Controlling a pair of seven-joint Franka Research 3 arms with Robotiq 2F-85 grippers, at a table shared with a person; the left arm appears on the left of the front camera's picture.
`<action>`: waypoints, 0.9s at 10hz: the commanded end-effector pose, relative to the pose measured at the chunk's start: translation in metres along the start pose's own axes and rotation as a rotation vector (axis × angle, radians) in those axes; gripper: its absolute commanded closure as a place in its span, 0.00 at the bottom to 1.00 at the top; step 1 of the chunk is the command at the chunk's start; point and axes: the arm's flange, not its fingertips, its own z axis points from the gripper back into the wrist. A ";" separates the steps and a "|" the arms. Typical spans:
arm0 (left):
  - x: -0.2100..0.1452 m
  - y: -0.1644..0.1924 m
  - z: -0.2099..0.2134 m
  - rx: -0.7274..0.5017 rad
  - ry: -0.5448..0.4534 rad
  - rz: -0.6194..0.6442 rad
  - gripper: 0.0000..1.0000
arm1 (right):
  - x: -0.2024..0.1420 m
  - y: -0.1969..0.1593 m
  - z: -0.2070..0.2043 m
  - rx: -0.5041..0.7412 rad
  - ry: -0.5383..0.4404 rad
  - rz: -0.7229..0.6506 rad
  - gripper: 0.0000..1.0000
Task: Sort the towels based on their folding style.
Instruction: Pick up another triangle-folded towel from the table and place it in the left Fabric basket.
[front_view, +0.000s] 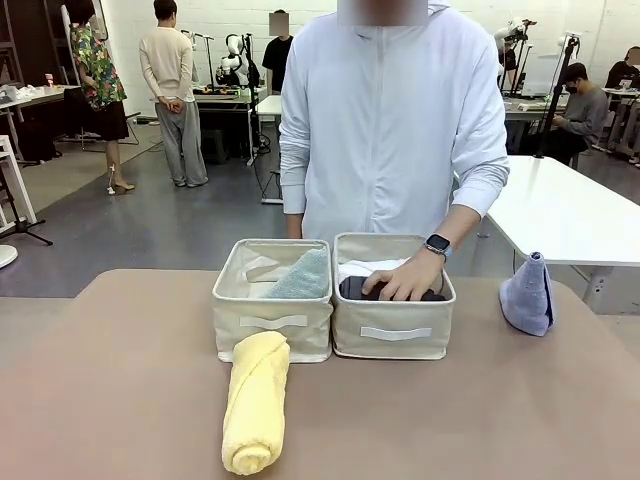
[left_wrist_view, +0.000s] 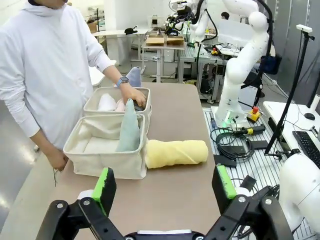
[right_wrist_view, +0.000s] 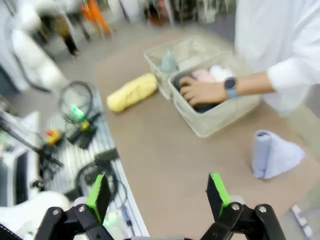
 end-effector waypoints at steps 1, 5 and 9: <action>0.000 -0.006 0.001 0.006 -0.019 -0.021 0.00 | 0.039 0.048 -0.036 -0.156 0.318 -0.037 0.00; 0.000 -0.006 0.001 0.006 -0.019 -0.021 0.00 | 0.098 0.020 -0.132 -0.295 0.598 -0.354 0.00; 0.000 -0.006 0.001 0.006 -0.019 -0.021 0.00 | 0.127 -0.023 -0.217 -0.485 0.426 -0.447 0.00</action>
